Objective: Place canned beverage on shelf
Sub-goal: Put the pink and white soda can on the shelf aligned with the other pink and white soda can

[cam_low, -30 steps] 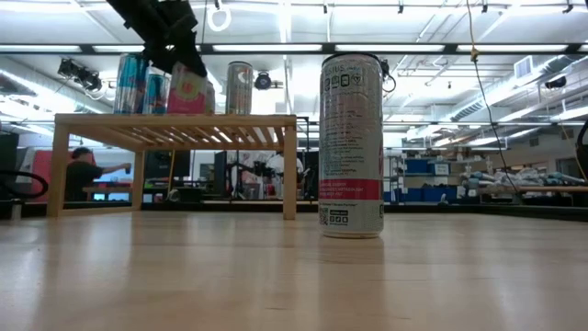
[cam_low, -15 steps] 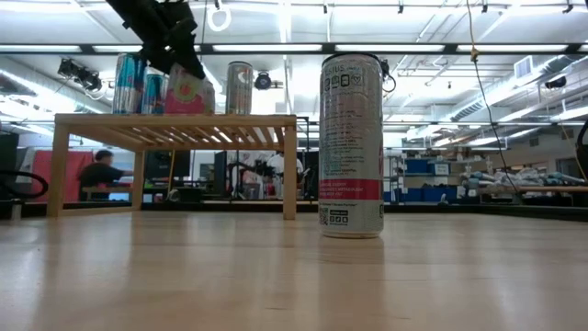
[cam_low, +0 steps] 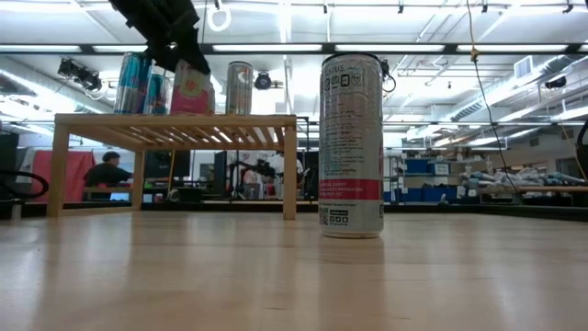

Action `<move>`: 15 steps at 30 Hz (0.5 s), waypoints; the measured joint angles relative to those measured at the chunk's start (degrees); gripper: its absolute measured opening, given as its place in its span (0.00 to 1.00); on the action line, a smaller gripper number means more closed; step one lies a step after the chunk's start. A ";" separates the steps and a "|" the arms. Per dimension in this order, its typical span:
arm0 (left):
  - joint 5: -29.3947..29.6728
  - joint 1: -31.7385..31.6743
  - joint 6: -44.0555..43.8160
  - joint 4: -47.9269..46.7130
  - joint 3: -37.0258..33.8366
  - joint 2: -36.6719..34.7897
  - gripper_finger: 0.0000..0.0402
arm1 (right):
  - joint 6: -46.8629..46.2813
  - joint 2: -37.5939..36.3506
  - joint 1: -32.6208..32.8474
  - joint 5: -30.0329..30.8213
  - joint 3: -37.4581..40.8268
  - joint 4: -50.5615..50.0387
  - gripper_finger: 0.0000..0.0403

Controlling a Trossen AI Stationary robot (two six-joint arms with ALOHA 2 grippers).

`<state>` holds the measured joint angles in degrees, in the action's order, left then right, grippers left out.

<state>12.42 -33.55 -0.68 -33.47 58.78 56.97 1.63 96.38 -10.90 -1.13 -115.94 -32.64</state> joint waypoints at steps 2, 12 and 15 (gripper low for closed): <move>0.06 -0.04 -0.14 0.05 0.00 0.00 0.79 | 0.00 0.00 0.00 0.00 0.00 0.02 0.97; 1.00 -0.04 -0.12 0.10 0.00 0.00 0.79 | 0.00 0.00 0.02 0.00 0.00 0.02 0.97; 1.44 0.01 -0.08 0.10 0.00 0.00 0.79 | 0.00 0.00 0.00 0.00 0.00 -0.01 0.97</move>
<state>13.86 -33.54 -0.77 -33.36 58.78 56.97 1.63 96.38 -10.90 -1.13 -115.94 -32.64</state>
